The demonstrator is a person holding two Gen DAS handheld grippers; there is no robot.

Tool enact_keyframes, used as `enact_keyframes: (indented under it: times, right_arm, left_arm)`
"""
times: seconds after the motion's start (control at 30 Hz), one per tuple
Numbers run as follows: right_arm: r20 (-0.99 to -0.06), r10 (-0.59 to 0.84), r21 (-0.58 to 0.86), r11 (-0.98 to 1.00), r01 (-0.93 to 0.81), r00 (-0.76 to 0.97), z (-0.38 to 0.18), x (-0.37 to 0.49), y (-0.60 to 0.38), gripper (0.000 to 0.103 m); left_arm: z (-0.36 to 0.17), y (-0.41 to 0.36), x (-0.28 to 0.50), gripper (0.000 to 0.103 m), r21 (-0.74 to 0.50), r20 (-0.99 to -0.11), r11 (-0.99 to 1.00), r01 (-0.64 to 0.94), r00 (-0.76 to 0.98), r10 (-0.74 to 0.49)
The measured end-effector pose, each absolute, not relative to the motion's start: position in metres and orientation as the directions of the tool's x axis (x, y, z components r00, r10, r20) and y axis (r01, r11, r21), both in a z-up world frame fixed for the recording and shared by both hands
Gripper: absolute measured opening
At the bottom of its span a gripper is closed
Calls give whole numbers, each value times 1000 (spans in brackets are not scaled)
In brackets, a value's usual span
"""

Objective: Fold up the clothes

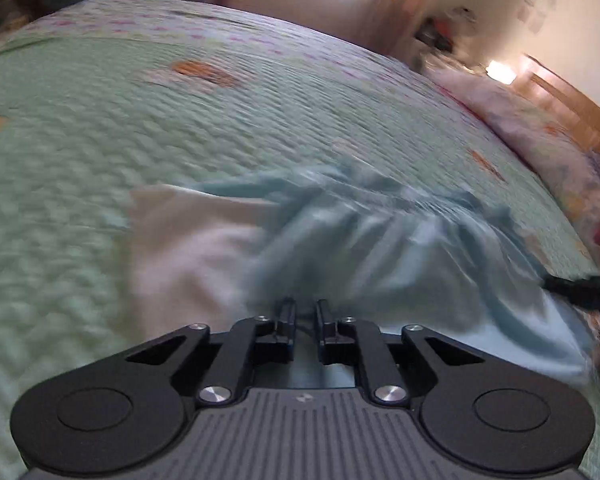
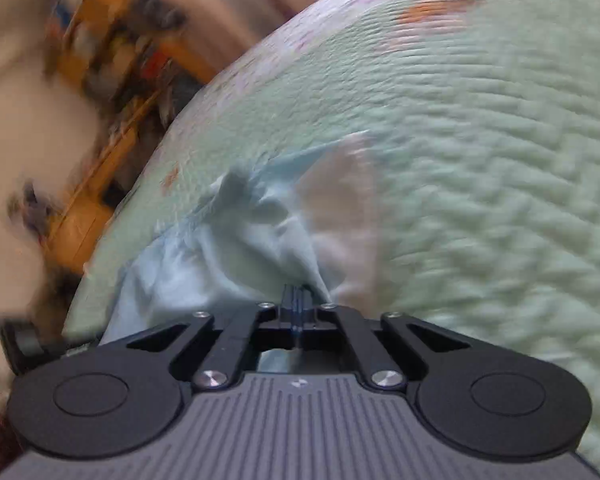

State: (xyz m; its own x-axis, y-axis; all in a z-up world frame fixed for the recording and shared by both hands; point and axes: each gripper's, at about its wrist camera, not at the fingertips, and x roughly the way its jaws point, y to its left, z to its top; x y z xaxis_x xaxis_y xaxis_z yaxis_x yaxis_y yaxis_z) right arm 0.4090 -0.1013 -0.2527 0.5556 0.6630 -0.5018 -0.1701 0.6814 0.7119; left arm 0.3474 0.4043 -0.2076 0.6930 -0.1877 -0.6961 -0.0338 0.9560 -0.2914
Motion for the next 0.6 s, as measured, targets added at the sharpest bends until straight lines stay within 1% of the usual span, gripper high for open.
enact_keyframes:
  times: [0.03, 0.07, 0.1, 0.13, 0.17, 0.2, 0.23, 0.27, 0.3, 0.33, 0.37, 0.4, 0.43, 0.47, 0.5, 0.53, 0.57, 0.6]
  right_arm:
    - [-500, 650, 709, 687, -160, 572, -249, 405, -107, 3]
    - [-505, 640, 689, 703, -175, 580, -243, 399, -108, 8]
    - [-501, 638, 679, 709, -190, 585, -237, 393, -108, 9]
    - [-480, 652, 689, 694, -207, 587, -231, 384, -108, 9]
    - [-444, 678, 709, 665, -233, 586, -224, 375, -107, 11]
    - [-403, 710, 731, 630, -264, 578, -217, 365, -106, 13]
    - [-366, 740, 750, 594, -292, 565, -213, 357, -105, 20]
    - [-338, 768, 768, 559, -313, 543, -212, 350, -102, 29]
    - [-325, 790, 782, 533, -322, 519, -213, 344, -99, 32]
    - [-355, 792, 786, 540, -300, 496, -220, 343, -96, 32]
    - [-421, 763, 767, 588, -255, 490, -231, 343, -96, 32]
    - [-500, 709, 729, 654, -201, 497, -242, 345, -98, 23]
    - [-538, 671, 710, 687, -155, 509, -249, 344, -103, 0]
    - [-524, 662, 728, 675, -122, 536, -251, 341, -110, 0]
    - [-511, 651, 739, 666, -100, 562, -249, 336, -116, 5]
    - [-497, 642, 735, 669, -109, 584, -240, 329, -114, 10]
    - [-474, 647, 726, 671, -151, 597, -229, 321, -108, 11]
    - [-441, 668, 731, 655, -192, 599, -220, 314, -100, 12]
  left_arm:
    - [-203, 408, 345, 16, -270, -700, 962, -38, 694, -169]
    - [-199, 412, 342, 17, -254, -703, 966, -43, 694, -154]
    - [-194, 416, 338, 22, -278, -697, 959, -50, 698, -166]
    - [-187, 416, 332, 29, -302, -676, 952, -41, 713, -184]
    - [-180, 415, 326, 33, -327, -655, 945, -31, 728, -203]
    - [-173, 414, 319, 40, -349, -633, 937, -16, 741, -223]
    - [-168, 408, 311, 50, -364, -611, 931, 23, 749, -257]
    - [-170, 400, 306, 55, -367, -610, 929, 46, 742, -278]
    - [-181, 394, 306, 62, -343, -652, 939, 31, 712, -261]
    - [-192, 388, 307, 62, -317, -692, 948, 17, 680, -243]
    - [-202, 382, 307, 57, -289, -725, 957, 5, 652, -222]
    - [-207, 382, 302, 48, -258, -723, 966, -1, 664, -192]
    - [-203, 385, 297, 48, -275, -705, 961, -12, 682, -193]
    - [-198, 388, 293, 48, -306, -690, 952, -25, 695, -203]
    - [-192, 391, 289, 49, -336, -674, 941, -37, 707, -213]
    - [-186, 394, 285, 49, -366, -658, 929, -48, 720, -222]
    - [-181, 396, 281, 50, -392, -641, 918, -55, 733, -230]
    - [-176, 392, 276, 54, -401, -621, 915, -43, 747, -237]
